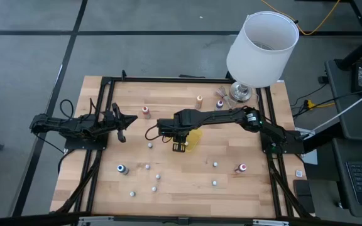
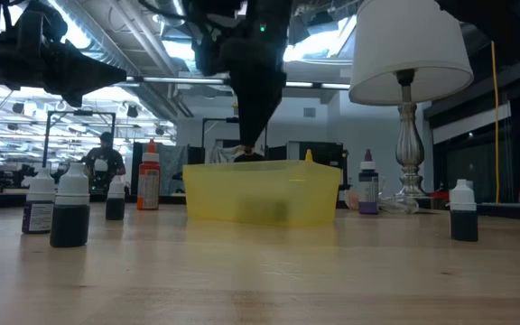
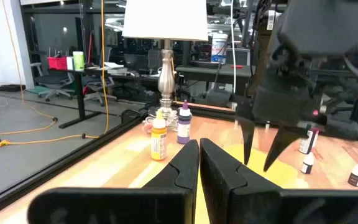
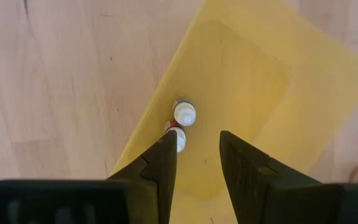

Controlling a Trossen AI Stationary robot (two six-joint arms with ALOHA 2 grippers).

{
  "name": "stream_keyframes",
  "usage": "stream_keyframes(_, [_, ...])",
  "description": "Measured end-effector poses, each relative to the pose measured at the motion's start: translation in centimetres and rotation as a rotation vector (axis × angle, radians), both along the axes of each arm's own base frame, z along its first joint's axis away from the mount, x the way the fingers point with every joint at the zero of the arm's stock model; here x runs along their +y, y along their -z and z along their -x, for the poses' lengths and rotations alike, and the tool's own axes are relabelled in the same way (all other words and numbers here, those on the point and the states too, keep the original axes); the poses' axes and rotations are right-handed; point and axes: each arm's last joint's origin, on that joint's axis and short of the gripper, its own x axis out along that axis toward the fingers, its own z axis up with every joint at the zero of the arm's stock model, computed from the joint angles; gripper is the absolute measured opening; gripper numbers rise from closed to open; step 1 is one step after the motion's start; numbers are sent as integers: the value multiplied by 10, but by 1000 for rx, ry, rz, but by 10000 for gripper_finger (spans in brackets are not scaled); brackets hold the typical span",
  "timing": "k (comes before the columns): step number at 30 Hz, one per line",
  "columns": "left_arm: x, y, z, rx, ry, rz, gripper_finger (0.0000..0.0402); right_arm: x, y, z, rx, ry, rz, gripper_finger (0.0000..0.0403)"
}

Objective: Pick & Place food coloring
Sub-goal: Put the small black food coloring bottle into the yellow bin

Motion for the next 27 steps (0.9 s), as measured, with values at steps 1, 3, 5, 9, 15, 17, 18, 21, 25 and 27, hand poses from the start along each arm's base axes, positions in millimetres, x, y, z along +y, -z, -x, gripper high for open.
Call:
stream_keyframes(1, [0, 0, 0, 0, 1, 0, 12, 0, -4, 0, -5, 2, -1, 129])
stream_keyframes(3, [0, 0, 0, 0, 0, 0, 11, 0, -12, 0, -20, 25, -6, 141])
stream_keyframes(5, [0, 0, 0, 0, 0, 0, 9, 0, -18, 1, -33, 53, -12, 161])
stream_keyframes(9, [0, 0, 0, 0, 0, 0, 9, 9, -30, 9, -58, 110, -27, 208])
stream_keyframes(15, [0, 0, 0, 0, 0, 0, 13, 33, -40, 29, -70, 203, -37, 255])
stream_keyframes(17, [0, 0, 0, 0, 0, 0, 12, 42, -41, 39, -63, 232, -38, 261])
stream_keyframes(18, [0, 0, 0, 0, 0, 0, 11, 46, -40, 44, -57, 245, -40, 262])
stream_keyframes(21, [0, 0, 0, 0, 0, 0, 9, 60, -35, 61, -52, 286, -31, 263])
stream_keyframes(25, [0, 0, 0, 0, 0, 0, 9, 77, -31, 89, -60, 333, -6, 263])
stream_keyframes(27, [0, 0, 0, 0, 0, 0, 10, 85, -26, 103, -50, 358, 4, 263])
